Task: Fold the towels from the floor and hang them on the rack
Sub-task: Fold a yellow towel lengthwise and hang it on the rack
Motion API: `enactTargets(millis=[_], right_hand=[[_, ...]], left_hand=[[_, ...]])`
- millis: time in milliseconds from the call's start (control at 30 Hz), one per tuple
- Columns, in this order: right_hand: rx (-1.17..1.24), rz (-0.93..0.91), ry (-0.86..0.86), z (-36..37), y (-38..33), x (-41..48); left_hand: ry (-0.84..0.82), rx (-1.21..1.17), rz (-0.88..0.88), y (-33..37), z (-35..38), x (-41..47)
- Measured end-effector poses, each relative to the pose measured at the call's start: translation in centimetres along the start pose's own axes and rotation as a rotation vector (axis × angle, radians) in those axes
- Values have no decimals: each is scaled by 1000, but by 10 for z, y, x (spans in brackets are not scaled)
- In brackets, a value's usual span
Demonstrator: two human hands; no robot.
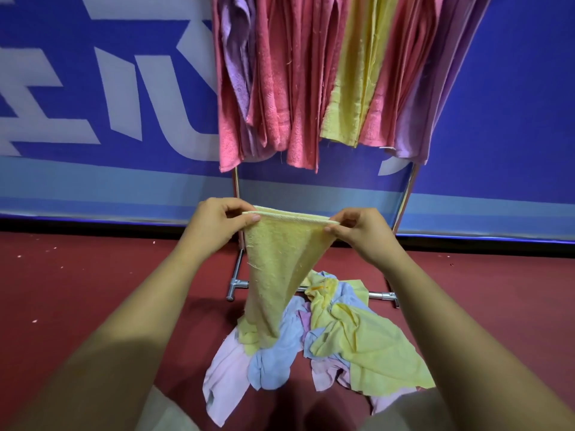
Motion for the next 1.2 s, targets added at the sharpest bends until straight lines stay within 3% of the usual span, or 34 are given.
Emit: enactTargets(millis=[200, 367, 467, 567, 633, 700, 733, 967, 1200], right_hand=[[-42, -76, 59, -27, -33, -3], [-22, -241, 149, -87, -120, -2], [257, -306, 181, -130, -187, -10], [718, -286, 0, -162, -236, -20], [547, -293, -21, -175, -245, -25], [150, -335, 93, -185, -241, -24], [73, -333, 132, -189, -236, -22], [125, -302, 120, -202, -217, -25], [-89, -308, 271, -216, -210, -14]], left_hand=[[51, -22, 0, 36, -16, 0], [79, -30, 93, 117, -63, 19], [132, -272, 138, 180, -98, 26], [-2, -702, 107, 230, -116, 28], [-112, -483, 94, 247, -117, 22], [-84, -102, 118, 252, -119, 19], [-42, -38, 119, 253, -121, 20], [-3, 134, 254, 276, -117, 23], [-174, 453, 363, 285, -108, 19]])
Point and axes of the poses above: each hand's wrist, its own x-axis towards the middle knuckle, its own z-axis out of the palm, y = z × x, the point moved 4 cm from there along x, towards the middle knuckle, and after that the axes turned 3 degrees about y, right-handed, at the moved point
